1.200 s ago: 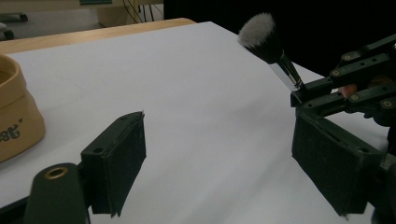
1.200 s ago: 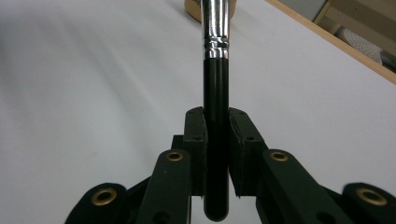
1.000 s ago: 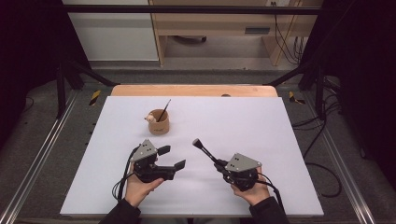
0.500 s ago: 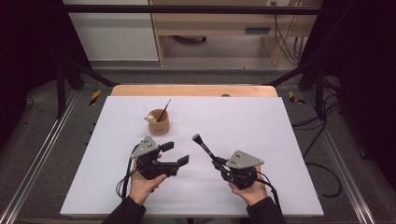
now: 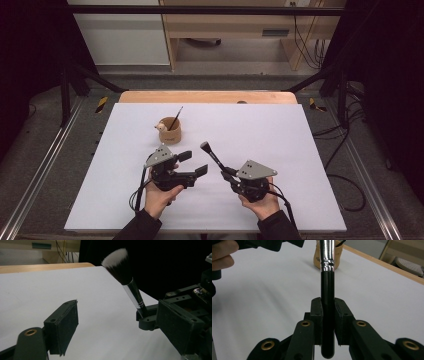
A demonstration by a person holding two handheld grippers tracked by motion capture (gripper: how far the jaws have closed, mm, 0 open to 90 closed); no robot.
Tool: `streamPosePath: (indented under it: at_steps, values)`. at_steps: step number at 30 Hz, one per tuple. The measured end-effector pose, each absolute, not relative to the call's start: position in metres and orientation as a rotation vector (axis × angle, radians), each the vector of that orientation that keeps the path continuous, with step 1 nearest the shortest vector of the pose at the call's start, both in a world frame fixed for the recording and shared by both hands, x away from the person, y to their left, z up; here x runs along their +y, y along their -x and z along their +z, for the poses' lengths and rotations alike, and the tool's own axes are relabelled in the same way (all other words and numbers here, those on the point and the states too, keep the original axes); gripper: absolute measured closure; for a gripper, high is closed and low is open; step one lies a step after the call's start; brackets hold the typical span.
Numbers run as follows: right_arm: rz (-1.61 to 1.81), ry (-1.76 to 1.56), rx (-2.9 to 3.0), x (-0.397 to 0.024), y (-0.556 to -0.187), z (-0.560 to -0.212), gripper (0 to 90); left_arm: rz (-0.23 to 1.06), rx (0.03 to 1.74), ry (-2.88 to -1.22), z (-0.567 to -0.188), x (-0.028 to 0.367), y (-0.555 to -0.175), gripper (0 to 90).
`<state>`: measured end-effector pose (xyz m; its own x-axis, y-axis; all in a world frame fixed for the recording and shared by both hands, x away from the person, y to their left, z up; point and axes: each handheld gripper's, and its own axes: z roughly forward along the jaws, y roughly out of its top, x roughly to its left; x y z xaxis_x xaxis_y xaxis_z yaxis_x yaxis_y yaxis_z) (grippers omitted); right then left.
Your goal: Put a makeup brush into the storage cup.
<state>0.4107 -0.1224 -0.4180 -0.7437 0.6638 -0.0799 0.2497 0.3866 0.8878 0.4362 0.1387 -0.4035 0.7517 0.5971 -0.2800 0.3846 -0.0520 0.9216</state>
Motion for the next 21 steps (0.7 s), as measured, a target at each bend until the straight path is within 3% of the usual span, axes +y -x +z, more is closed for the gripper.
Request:
streamPosePath:
  at_steps: [21]
  values:
    - [1.358,-0.774,2.224,-0.112,-0.409,-0.417,79.2,0.145,0.779,-1.639,-0.401,0.128,-0.439,26.5]
